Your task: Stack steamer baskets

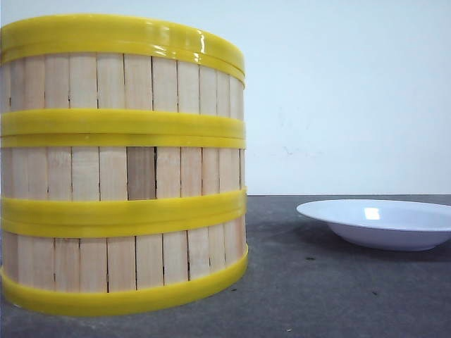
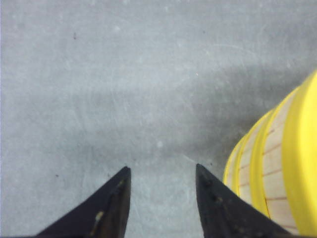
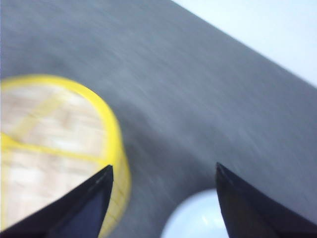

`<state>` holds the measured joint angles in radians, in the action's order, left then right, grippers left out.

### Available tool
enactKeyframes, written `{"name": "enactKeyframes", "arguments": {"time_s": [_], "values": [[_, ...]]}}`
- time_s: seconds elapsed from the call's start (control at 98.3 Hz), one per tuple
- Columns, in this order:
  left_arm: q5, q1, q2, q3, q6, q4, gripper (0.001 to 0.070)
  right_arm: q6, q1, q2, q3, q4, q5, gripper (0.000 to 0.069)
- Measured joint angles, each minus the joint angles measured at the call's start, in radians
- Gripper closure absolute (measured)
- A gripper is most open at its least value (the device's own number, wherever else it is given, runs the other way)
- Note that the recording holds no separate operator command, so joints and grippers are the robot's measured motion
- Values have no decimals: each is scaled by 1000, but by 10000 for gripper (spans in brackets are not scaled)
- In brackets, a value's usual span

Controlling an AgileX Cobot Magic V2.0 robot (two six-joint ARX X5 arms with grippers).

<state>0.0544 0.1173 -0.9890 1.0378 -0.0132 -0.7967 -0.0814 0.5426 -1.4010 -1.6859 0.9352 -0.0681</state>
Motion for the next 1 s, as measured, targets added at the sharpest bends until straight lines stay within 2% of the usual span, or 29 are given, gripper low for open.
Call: {"name": "enactKeyframes", "arguments": {"time_s": [0.244, 0.529, 0.682, 0.905, 0.956, 0.997], "values": [[0, 0, 0, 0, 0, -1, 473, 39, -204, 286, 380, -110, -3, 287], [0, 0, 0, 0, 0, 0, 473, 64, -447, 532, 737, -115, -41, 287], [0, 0, 0, 0, 0, 0, 473, 72, -499, 597, 815, -113, -87, 287], [0, 0, 0, 0, -2, 0, 478, 79, -499, 602, 820, -118, -88, 287], [0, 0, 0, 0, -2, 0, 518, 83, -500, 602, 820, -122, -89, 309], [0, 0, 0, 0, -3, 0, 597, 86, -499, 602, 820, -126, -89, 391]]}}
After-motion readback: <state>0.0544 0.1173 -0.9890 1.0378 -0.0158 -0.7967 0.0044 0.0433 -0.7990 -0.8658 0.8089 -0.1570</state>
